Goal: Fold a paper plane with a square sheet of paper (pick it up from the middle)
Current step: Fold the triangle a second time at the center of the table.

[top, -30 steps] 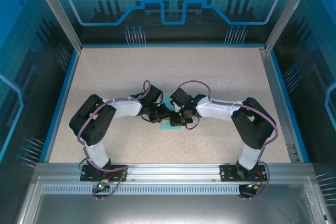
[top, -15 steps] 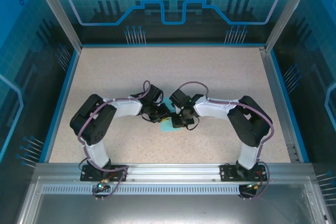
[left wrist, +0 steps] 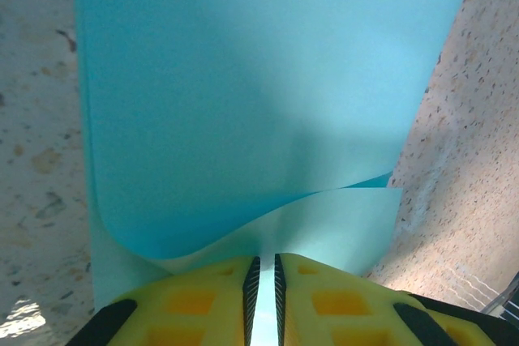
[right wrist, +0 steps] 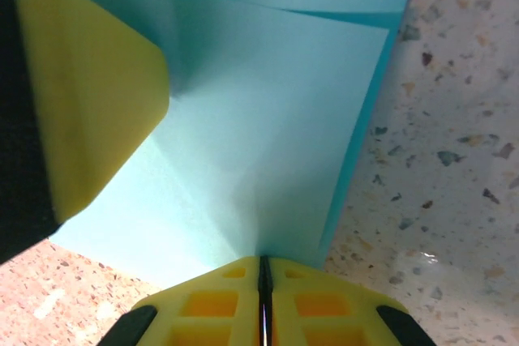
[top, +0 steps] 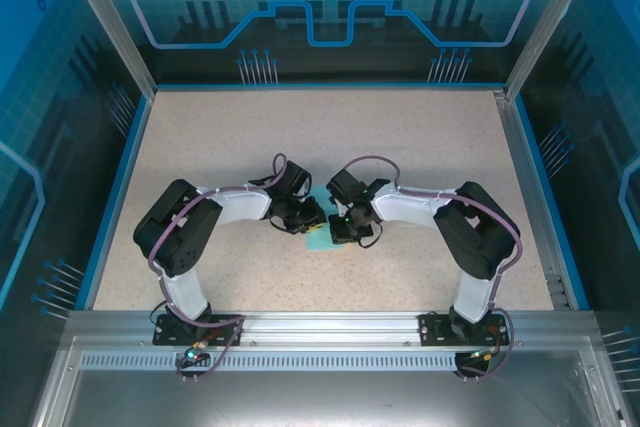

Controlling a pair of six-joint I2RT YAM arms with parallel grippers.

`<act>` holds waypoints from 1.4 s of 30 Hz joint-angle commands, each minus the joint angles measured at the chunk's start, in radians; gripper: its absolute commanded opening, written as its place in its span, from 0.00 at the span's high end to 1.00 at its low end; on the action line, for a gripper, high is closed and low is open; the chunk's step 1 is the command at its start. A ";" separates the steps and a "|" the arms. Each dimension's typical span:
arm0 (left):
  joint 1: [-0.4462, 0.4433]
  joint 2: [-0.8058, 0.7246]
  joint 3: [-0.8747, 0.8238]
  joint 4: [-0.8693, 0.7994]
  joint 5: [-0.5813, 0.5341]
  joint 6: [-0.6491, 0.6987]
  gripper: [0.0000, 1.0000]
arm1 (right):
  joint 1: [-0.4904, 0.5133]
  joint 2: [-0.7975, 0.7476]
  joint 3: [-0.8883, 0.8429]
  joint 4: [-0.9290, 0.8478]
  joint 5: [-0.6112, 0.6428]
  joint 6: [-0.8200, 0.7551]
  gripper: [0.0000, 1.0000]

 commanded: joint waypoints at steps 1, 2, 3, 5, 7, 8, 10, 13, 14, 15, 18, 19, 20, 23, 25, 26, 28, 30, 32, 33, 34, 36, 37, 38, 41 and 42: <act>0.010 0.053 -0.013 -0.101 -0.082 0.003 0.82 | -0.025 0.001 -0.046 -0.035 -0.013 -0.029 0.90; 0.010 0.053 -0.013 -0.101 -0.083 0.004 0.82 | -0.028 0.000 -0.053 -0.033 -0.019 -0.030 0.90; 0.010 0.054 -0.013 -0.101 -0.084 0.005 0.82 | -0.032 -0.001 -0.061 -0.029 -0.025 -0.032 0.90; 0.011 0.053 -0.013 -0.101 -0.084 0.004 0.82 | -0.039 -0.007 -0.077 -0.022 -0.040 -0.035 0.91; 0.011 0.054 -0.013 -0.101 -0.081 0.004 0.82 | -0.046 -0.016 -0.094 -0.016 -0.051 -0.035 0.91; 0.012 0.053 -0.011 -0.101 -0.080 0.005 0.82 | -0.047 -0.022 -0.101 -0.014 -0.058 -0.035 0.91; 0.011 0.053 -0.012 -0.101 -0.080 0.005 0.82 | -0.049 -0.039 -0.115 -0.013 -0.071 -0.038 0.91; 0.012 0.055 -0.012 -0.101 -0.079 0.004 0.82 | -0.051 -0.063 -0.133 -0.018 -0.088 -0.045 0.90; 0.011 0.054 -0.010 -0.101 -0.079 0.006 0.82 | -0.052 -0.069 -0.137 -0.024 -0.094 -0.050 0.90; 0.012 0.053 -0.012 -0.101 -0.079 0.005 0.82 | -0.050 -0.075 -0.142 -0.028 -0.100 -0.055 0.90; 0.011 0.054 -0.012 -0.098 -0.075 0.006 0.82 | -0.053 -0.091 -0.146 -0.055 -0.098 -0.073 0.90; 0.012 0.053 -0.011 -0.096 -0.075 0.009 0.82 | -0.054 -0.102 -0.142 -0.065 -0.091 -0.077 0.90; 0.011 0.054 -0.012 -0.095 -0.072 0.008 0.82 | -0.056 -0.121 -0.137 -0.066 -0.089 -0.084 0.90; 0.012 0.053 -0.014 -0.088 -0.067 0.008 0.82 | -0.060 -0.178 -0.112 -0.048 -0.089 -0.089 0.90; 0.012 0.053 -0.014 -0.084 -0.064 0.008 0.82 | -0.059 -0.194 -0.091 -0.026 -0.094 -0.085 0.89; 0.011 0.053 -0.015 -0.083 -0.062 0.008 0.82 | -0.059 -0.193 -0.084 -0.008 -0.102 -0.081 0.89; 0.011 0.053 -0.015 -0.081 -0.061 0.008 0.82 | -0.059 -0.173 -0.068 0.028 -0.120 -0.068 0.89; 0.011 0.053 -0.016 -0.082 -0.062 0.006 0.82 | -0.060 -0.139 -0.055 0.054 -0.134 -0.058 0.89; 0.011 0.052 -0.016 -0.080 -0.058 0.007 0.82 | -0.060 -0.105 -0.046 0.067 -0.138 -0.057 0.90; 0.011 0.052 -0.015 -0.080 -0.056 0.007 0.82 | -0.060 -0.093 -0.043 0.070 -0.142 -0.057 0.90; 0.011 0.052 -0.015 -0.080 -0.055 0.008 0.82 | -0.059 -0.083 -0.043 0.076 -0.147 -0.057 0.90; 0.011 0.054 -0.011 -0.081 -0.048 0.015 0.82 | -0.069 -0.058 -0.044 0.080 -0.178 -0.055 0.90; 0.011 0.056 -0.007 -0.081 -0.043 0.020 0.82 | -0.075 -0.046 -0.045 0.078 -0.185 -0.048 0.90; 0.010 0.056 -0.005 -0.083 -0.043 0.021 0.82 | -0.082 -0.037 -0.051 0.078 -0.184 -0.046 0.90; 0.010 0.052 -0.001 -0.084 -0.041 0.025 0.82 | -0.094 -0.027 -0.072 0.078 -0.179 -0.041 0.90; 0.010 0.050 0.001 -0.084 -0.040 0.026 0.82 | -0.097 -0.025 -0.078 0.075 -0.176 -0.043 0.90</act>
